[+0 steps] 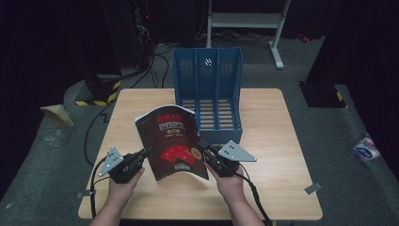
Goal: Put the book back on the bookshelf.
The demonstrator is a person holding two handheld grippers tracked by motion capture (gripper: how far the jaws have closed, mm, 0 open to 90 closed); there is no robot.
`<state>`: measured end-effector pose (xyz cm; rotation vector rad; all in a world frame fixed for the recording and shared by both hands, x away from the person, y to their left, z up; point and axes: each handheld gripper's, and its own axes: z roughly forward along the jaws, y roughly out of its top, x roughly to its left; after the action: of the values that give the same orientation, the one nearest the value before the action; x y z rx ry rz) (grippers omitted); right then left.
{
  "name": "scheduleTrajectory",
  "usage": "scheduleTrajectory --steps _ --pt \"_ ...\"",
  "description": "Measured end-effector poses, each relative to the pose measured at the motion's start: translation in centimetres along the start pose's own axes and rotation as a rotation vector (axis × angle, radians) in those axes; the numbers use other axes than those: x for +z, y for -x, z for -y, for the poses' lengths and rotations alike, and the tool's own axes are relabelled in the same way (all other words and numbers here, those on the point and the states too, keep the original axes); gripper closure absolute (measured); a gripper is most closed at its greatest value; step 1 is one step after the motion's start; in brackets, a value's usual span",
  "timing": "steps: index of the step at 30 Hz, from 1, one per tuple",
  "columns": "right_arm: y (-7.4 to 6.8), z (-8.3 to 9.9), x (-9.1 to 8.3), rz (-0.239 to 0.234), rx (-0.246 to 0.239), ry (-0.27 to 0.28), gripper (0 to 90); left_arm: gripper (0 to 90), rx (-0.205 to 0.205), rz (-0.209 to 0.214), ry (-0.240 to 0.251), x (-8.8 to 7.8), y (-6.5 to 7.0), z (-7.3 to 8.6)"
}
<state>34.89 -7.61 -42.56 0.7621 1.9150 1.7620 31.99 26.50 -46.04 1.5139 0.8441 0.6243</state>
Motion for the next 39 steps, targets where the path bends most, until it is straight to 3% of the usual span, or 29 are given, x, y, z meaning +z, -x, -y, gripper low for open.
scheduleTrajectory --steps 5,9,19,22,28,31,39 --pt "0.2 0.9 1.4 0.018 -0.035 -0.016 85.5 87.4 0.028 -0.025 0.016 -0.3 -0.6 -0.2" --pt "0.3 1.2 1.9 0.022 -0.035 -0.019 85.4 87.4 0.057 -0.038 0.026 -0.3 -0.6 -0.1" --pt "0.0 1.5 1.2 0.015 -0.047 -0.025 81.2 87.2 0.07 -0.007 0.052 -1.4 -0.7 0.9" --pt "-0.3 1.5 0.9 0.024 -0.056 -0.03 79.1 87.0 0.056 0.025 0.056 -1.6 -0.8 1.0" --pt "-0.4 1.3 0.3 0.017 -0.053 -0.03 73.5 86.9 0.044 0.035 0.065 -2.2 -0.6 1.4" --pt "-0.5 1.1 0.1 0.029 -0.081 -0.021 68.0 86.8 0.058 0.032 0.061 -2.3 -0.5 1.3" --pt "0.2 0.3 0.5 0.02 -0.062 -0.038 61.1 86.8 0.07 0.037 0.062 -2.2 -0.3 1.3"
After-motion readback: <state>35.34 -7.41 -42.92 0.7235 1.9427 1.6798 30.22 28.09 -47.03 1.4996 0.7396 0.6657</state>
